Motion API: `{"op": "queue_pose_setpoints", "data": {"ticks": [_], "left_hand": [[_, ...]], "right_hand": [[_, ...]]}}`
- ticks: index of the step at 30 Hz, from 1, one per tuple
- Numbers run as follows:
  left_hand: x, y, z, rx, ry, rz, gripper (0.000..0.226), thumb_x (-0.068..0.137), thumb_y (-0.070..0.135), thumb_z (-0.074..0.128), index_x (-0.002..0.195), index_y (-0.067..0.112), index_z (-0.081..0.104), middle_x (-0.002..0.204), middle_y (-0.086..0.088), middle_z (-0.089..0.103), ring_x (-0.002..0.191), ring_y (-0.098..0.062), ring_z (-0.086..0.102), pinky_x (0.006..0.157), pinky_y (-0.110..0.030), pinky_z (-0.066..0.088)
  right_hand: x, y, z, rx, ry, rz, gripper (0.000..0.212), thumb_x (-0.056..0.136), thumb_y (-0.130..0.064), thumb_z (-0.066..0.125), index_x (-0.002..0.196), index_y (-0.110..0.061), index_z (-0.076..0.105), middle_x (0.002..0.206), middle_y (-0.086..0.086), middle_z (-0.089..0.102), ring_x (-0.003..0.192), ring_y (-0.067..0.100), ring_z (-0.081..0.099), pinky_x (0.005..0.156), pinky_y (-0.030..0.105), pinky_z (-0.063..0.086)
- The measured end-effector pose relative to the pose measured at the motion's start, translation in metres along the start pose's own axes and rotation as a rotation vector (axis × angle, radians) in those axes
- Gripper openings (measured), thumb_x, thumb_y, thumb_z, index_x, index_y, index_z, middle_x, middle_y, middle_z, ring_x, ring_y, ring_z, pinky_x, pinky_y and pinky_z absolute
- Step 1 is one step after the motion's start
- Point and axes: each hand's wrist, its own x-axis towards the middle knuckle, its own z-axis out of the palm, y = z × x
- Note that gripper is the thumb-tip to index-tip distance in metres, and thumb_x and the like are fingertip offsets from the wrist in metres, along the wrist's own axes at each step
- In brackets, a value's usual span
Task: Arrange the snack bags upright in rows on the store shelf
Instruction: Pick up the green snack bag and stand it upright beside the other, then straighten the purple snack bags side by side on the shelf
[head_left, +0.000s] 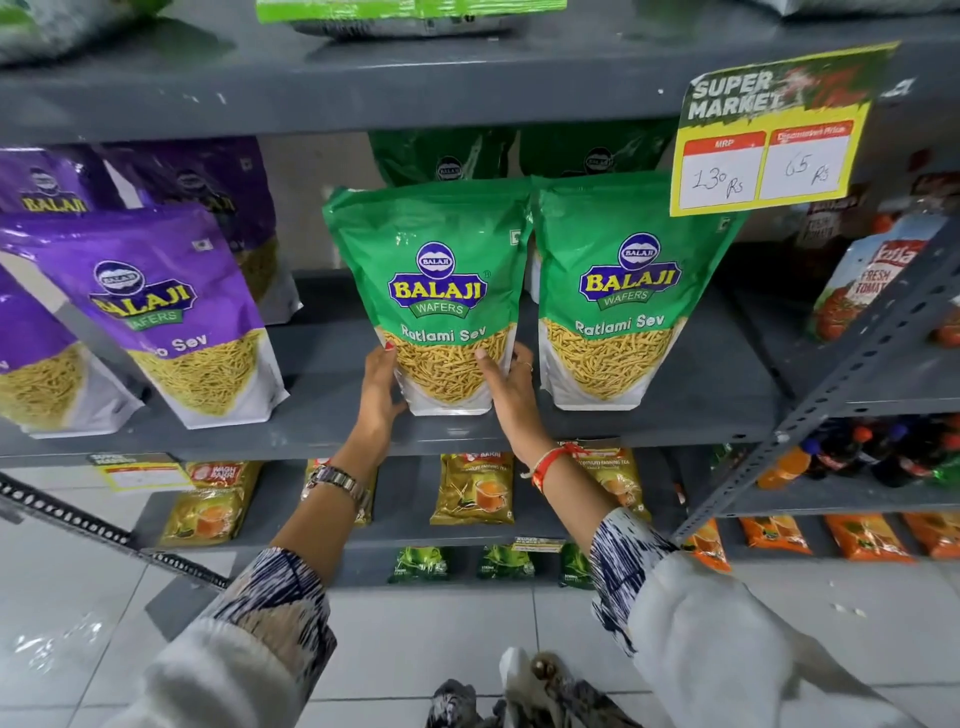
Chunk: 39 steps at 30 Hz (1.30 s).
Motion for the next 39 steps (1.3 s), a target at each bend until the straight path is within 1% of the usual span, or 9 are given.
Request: {"op": "queue_pose_setpoints", "data": {"ticks": [5,9,13,20,24,27,32,35,39], "left_hand": [[-0.002,-0.006,0.003,-0.018,0.053,0.016,0.047,0.093,0.038,0.038,0.136,0.019,0.033,0.138,-0.002,0.046,0.124,-0.022,0.047,0.107,-0.050,0.039],[-0.008,-0.017,0.000,0.009,0.156,0.134,0.046,0.096,0.033,0.035,0.138,0.018,0.031,0.137,0.002,0.040,0.126,-0.014,0.040,0.112,-0.046,0.032],[-0.011,-0.029,-0.016,0.007,0.302,0.184,0.031,0.095,0.031,0.037,0.125,0.025,0.043,0.134,0.003,0.043,0.130,-0.020,0.041,0.111,-0.044,0.034],[-0.017,-0.017,-0.077,-0.038,0.554,0.297,0.017,0.093,0.024,0.038,0.105,0.024,0.051,0.109,-0.004,0.056,0.094,-0.017,0.056,0.081,-0.044,0.043],[-0.010,-0.008,-0.127,-0.006,0.713,0.420,0.019,0.089,0.019,0.039,0.105,0.014,0.049,0.097,0.005,0.053,0.094,-0.011,0.051,0.086,-0.033,0.040],[0.006,-0.003,-0.166,0.026,0.764,0.418,0.036,0.089,0.022,0.041,0.122,0.007,0.043,0.122,-0.010,0.048,0.114,-0.019,0.046,0.099,-0.033,0.038],[0.031,0.012,-0.221,0.008,0.606,0.299,0.050,0.097,0.022,0.034,0.143,0.009,0.021,0.152,-0.009,0.025,0.137,-0.016,0.027,0.108,-0.023,0.026],[0.052,0.017,-0.245,-0.010,0.472,0.246,0.051,0.098,0.025,0.031,0.144,0.008,0.020,0.154,-0.013,0.025,0.140,-0.022,0.027,0.114,-0.032,0.026],[0.065,0.020,-0.253,-0.158,0.303,0.119,0.057,0.093,0.031,0.038,0.142,0.005,0.025,0.148,-0.019,0.035,0.136,-0.030,0.035,0.104,-0.029,0.037]], "right_hand": [[-0.010,0.002,0.002,-0.085,0.092,-0.006,0.066,0.080,-0.046,0.062,0.133,-0.022,0.031,0.137,0.004,0.044,0.128,0.017,0.043,0.109,0.040,0.037],[-0.036,0.007,0.003,0.003,0.216,-0.094,0.034,0.086,-0.013,0.060,0.117,-0.012,0.045,0.105,0.003,0.054,0.093,-0.005,0.055,0.077,0.008,0.044],[-0.054,0.028,0.025,-0.021,0.070,-0.121,0.023,0.084,-0.014,0.058,0.094,-0.032,0.047,0.094,0.020,0.058,0.083,0.022,0.057,0.071,0.019,0.048],[-0.048,0.035,0.087,-0.026,-0.128,-0.106,0.021,0.081,-0.025,0.058,0.099,-0.033,0.049,0.097,0.014,0.060,0.089,0.020,0.060,0.075,0.015,0.047],[-0.037,0.033,0.127,0.010,-0.189,-0.075,0.022,0.084,-0.016,0.060,0.103,-0.024,0.051,0.104,0.007,0.058,0.096,0.020,0.058,0.073,0.009,0.045],[-0.020,0.034,0.166,0.006,-0.191,-0.036,0.030,0.085,-0.017,0.061,0.113,-0.019,0.050,0.117,0.007,0.056,0.109,0.020,0.054,0.079,0.006,0.042],[0.002,0.030,0.233,0.073,-0.173,0.082,0.053,0.087,-0.025,0.059,0.134,-0.017,0.037,0.139,0.006,0.042,0.129,0.015,0.039,0.107,0.031,0.034],[0.014,0.028,0.259,0.199,-0.135,0.054,0.044,0.087,-0.024,0.059,0.126,-0.018,0.041,0.131,0.010,0.052,0.120,0.020,0.052,0.101,0.035,0.044],[0.016,0.035,0.280,0.228,-0.092,0.033,0.042,0.090,-0.032,0.052,0.127,-0.016,0.042,0.126,0.014,0.058,0.112,0.022,0.059,0.094,0.036,0.050]]}}
